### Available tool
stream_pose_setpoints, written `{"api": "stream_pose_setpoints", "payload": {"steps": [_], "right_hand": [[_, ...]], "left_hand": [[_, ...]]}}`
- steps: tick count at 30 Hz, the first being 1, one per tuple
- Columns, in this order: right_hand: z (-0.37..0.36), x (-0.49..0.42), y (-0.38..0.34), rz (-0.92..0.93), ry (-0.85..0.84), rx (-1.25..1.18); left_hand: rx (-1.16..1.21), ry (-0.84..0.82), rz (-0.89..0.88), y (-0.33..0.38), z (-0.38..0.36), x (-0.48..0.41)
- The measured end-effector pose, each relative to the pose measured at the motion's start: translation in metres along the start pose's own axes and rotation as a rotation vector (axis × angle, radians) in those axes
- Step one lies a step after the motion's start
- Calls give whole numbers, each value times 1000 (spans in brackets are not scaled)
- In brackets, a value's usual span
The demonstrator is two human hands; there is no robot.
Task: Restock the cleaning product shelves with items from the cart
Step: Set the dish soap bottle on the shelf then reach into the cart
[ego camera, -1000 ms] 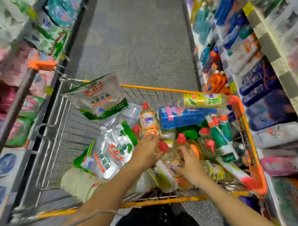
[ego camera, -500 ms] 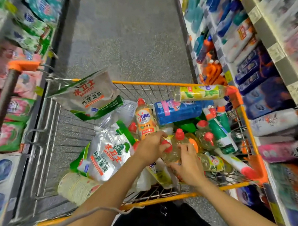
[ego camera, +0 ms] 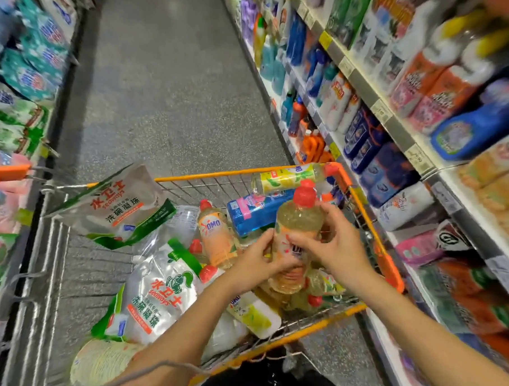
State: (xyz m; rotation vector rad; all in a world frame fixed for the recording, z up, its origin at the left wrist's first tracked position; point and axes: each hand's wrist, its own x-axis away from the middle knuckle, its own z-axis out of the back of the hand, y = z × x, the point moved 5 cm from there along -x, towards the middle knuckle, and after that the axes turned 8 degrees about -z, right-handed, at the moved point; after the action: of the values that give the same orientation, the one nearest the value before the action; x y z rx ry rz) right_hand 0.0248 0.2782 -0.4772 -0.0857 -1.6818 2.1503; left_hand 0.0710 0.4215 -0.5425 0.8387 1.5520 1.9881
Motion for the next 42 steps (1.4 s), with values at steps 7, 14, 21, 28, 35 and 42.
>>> {"api": "stream_pose_setpoints", "payload": {"steps": [7,14,21,28,35,42], "right_hand": [[55,7,-33,35,-59,-308],[105,66,-35,110,44,-314],[171,152,-34,141,259,-380],[254,263,-36,194,552,-462],[327,366,-51,315,865,-434],[389,428,-48,401,1161,-315]], "left_hand": [[134,207,-246,85,-19,-21],[197,83,-353,143,-73,-23],[38,-65,-527,194,-154,-7],[258,-406,-534,254,-279,11],[145,-528,-850,307,-385,28],[100,-693,-1114,353,-468,43]]}}
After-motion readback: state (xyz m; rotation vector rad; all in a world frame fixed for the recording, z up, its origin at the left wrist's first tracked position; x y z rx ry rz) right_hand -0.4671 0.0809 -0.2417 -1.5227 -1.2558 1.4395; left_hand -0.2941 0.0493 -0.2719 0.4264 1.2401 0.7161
